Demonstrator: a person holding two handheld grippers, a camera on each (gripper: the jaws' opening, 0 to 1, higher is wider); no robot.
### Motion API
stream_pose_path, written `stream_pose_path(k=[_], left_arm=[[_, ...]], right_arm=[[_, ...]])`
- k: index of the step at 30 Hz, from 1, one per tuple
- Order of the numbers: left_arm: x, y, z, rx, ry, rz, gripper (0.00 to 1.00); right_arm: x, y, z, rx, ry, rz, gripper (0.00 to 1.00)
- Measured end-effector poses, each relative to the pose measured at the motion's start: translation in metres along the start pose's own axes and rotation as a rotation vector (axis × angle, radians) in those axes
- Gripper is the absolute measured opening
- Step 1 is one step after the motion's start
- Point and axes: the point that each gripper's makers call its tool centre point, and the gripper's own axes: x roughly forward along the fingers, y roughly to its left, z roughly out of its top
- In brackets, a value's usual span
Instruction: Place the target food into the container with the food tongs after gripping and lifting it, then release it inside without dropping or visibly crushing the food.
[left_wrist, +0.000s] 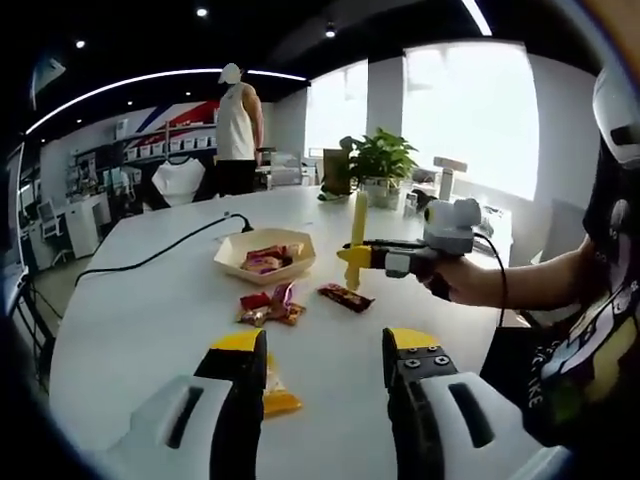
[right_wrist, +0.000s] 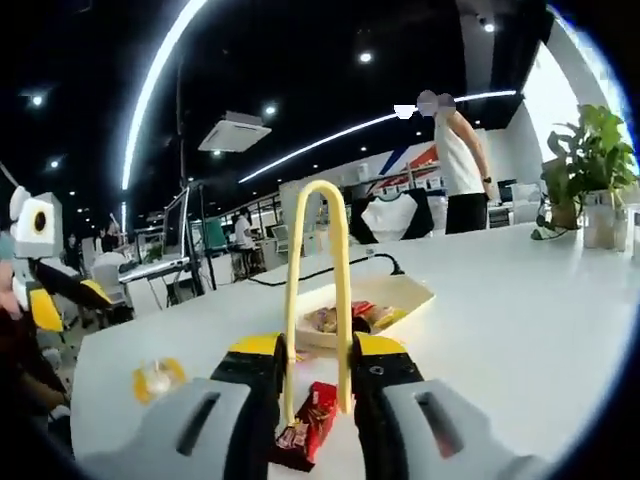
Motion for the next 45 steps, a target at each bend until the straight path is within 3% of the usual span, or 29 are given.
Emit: stream_pose_path(k=[2, 5, 10, 12, 22, 27, 35, 40, 45], left_arm=[[0.0, 0.002, 0.001, -0.01, -0.009, 0.002, 0.49], [0.0, 0.002, 0.002, -0.007, -0.013, 0.001, 0.49], [-0.006, 0.004, 0.003, -0.009, -0.026, -0.001, 0.49], [-0.008, 0.007, 0.003, -0.008, -0.03, 0.006, 0.5], [-0.017, 0.008, 0.008, 0.003, -0.041, 0.006, 0.5], [-0.015, 0.006, 0.009, 0.0, -0.045, -0.002, 0.5], [-0.016, 0.006, 0.012, 0.007, -0.052, 0.002, 0.51], [-0.02, 0.014, 0.018, 0.004, -0.088, 0.049, 0.64], [-0.023, 0.024, 0.024, 0.014, -0.118, 0.12, 0.92]], right_arm=[[0.0, 0.0, -0.001, -0.062, -0.006, -0.079, 0.23], [0.003, 0.005, 0.001, -0.035, -0.047, -0.103, 0.23], [0.009, 0.016, -0.01, -0.058, -0.015, -0.118, 0.23], [0.01, 0.013, -0.013, -0.116, -0.001, -0.156, 0.24], [0.011, 0.007, -0.015, -0.121, -0.001, -0.194, 0.24], [0.007, 0.006, -0.028, -0.107, 0.026, -0.205, 0.24], [0.009, 0.011, -0.031, -0.197, 0.038, -0.167, 0.22], [0.008, 0.01, -0.031, -0.203, 0.036, -0.103, 0.18], [0.009, 0.013, -0.031, -0.218, 0.053, -0.065, 0.18]])
